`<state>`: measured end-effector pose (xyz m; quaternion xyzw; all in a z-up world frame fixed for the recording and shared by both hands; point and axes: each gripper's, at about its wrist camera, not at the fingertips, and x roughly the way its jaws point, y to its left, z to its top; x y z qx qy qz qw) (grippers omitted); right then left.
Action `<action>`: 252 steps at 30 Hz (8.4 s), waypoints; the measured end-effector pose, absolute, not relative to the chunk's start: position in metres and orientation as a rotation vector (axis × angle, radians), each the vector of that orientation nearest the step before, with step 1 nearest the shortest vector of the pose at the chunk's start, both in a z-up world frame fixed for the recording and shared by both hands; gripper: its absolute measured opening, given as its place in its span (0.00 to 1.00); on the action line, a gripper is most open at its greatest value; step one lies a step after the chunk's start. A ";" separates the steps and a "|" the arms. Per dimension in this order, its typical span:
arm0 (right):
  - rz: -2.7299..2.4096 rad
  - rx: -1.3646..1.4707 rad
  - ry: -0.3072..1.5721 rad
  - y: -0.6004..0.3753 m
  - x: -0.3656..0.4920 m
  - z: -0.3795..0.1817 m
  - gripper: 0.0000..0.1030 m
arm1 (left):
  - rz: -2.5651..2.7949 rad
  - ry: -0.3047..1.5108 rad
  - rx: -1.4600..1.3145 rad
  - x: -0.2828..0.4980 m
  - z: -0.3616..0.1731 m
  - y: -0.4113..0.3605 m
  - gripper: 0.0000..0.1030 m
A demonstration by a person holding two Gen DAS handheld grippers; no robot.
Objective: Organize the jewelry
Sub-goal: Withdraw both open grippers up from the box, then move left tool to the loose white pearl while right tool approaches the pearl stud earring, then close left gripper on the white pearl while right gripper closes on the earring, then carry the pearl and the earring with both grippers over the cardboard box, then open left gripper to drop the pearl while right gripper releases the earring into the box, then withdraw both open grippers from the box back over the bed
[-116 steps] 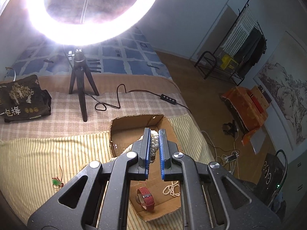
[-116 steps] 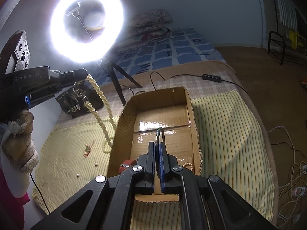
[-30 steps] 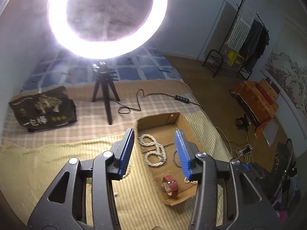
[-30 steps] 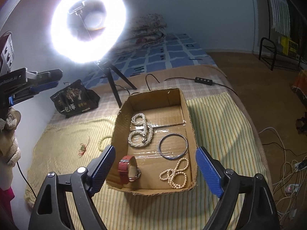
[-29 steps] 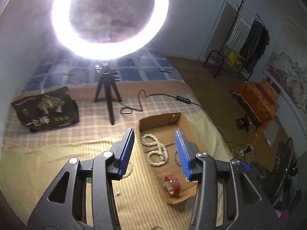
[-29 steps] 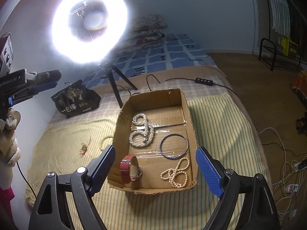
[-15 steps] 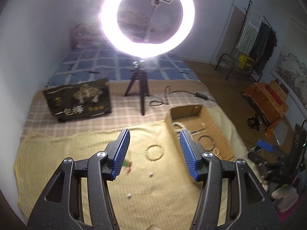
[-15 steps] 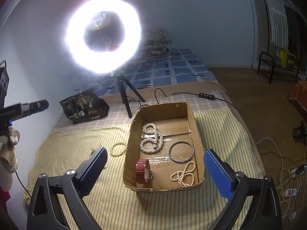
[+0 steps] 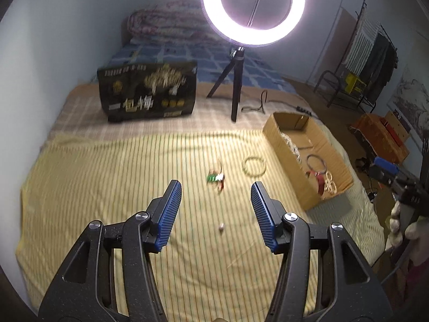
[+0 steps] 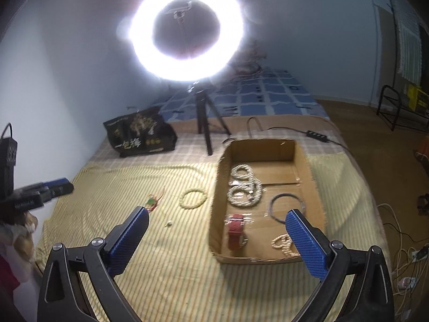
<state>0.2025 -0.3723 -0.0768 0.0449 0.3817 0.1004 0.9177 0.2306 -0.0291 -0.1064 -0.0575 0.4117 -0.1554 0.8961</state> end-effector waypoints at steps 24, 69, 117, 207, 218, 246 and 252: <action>0.340 -0.012 0.958 -0.276 0.237 -0.161 0.65 | -0.455 0.985 -0.088 0.219 -0.207 -0.056 0.33; 0.359 -0.085 1.073 -0.237 0.291 -0.232 0.08 | -0.410 0.994 -0.020 0.253 -0.254 -0.076 0.07; 0.290 0.069 0.865 -0.371 0.214 -0.114 0.08 | -0.545 0.813 0.040 0.215 -0.143 -0.147 0.07; 0.112 0.034 0.826 -0.450 0.235 -0.144 1.00 | -0.566 0.670 0.074 0.317 -0.103 -0.284 0.78; 0.110 0.025 0.821 -0.441 0.229 -0.133 1.00 | -0.559 0.643 0.071 0.306 -0.086 -0.268 0.78; 0.193 0.117 0.822 -0.380 0.247 -0.102 1.00 | -0.432 0.616 0.023 0.293 -0.072 -0.148 0.78; 0.222 0.091 0.860 -0.358 0.264 -0.103 1.00 | -0.385 0.649 -0.012 0.294 -0.088 -0.104 0.78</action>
